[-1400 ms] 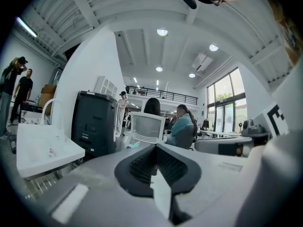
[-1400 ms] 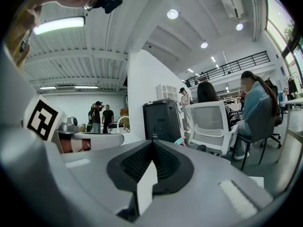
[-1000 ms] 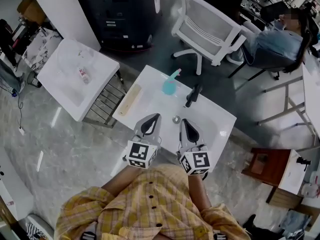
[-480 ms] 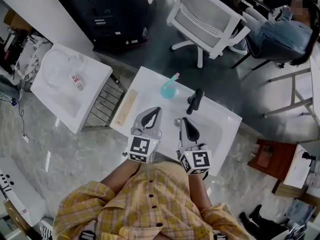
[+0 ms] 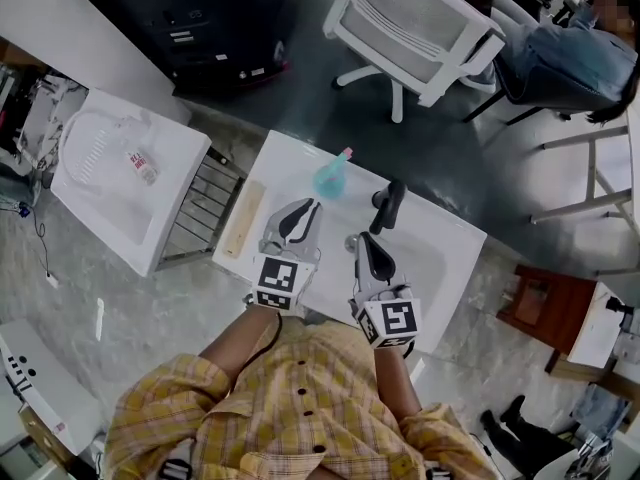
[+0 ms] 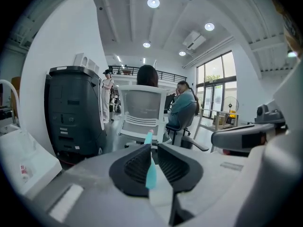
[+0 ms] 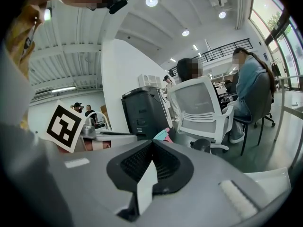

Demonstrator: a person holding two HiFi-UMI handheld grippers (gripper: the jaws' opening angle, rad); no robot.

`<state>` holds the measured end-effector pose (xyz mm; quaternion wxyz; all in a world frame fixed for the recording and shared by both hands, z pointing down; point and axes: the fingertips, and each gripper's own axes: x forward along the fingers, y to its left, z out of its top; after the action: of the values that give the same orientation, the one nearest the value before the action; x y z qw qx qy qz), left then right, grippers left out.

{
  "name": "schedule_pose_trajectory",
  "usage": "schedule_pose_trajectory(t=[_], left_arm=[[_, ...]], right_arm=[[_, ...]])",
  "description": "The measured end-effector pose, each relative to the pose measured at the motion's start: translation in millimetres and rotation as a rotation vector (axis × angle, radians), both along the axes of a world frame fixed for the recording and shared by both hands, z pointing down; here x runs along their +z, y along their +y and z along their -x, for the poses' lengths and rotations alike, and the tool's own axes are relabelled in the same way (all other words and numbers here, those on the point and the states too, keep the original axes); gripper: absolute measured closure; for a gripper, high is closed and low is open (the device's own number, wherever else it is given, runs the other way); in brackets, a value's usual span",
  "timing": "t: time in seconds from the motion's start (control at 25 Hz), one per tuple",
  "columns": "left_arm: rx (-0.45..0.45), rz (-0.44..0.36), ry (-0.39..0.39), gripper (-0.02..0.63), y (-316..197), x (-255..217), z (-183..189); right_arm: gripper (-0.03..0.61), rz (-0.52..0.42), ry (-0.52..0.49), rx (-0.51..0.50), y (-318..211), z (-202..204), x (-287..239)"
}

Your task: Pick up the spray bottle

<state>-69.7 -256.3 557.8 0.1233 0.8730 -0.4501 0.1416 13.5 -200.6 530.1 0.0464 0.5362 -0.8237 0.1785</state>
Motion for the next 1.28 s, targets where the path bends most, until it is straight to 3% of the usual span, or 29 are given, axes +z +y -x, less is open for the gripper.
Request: schedule_pose_trajectory(t=[0.16, 0.72, 1.28], left_arm=[[0.010, 0.027, -0.012, 0.545, -16, 14, 0], [0.057, 0.030, -0.071, 0.497, -47, 39, -15], [0.079, 0.028, -0.077, 0.499, -62, 53, -19]], right_arm=[[0.581, 0.008, 0.004, -0.008, -7, 4, 3], [0.580, 0.051, -0.008, -0.007, -15, 6, 22], [0.578, 0.069, -0.006, 0.017, -15, -4, 29]])
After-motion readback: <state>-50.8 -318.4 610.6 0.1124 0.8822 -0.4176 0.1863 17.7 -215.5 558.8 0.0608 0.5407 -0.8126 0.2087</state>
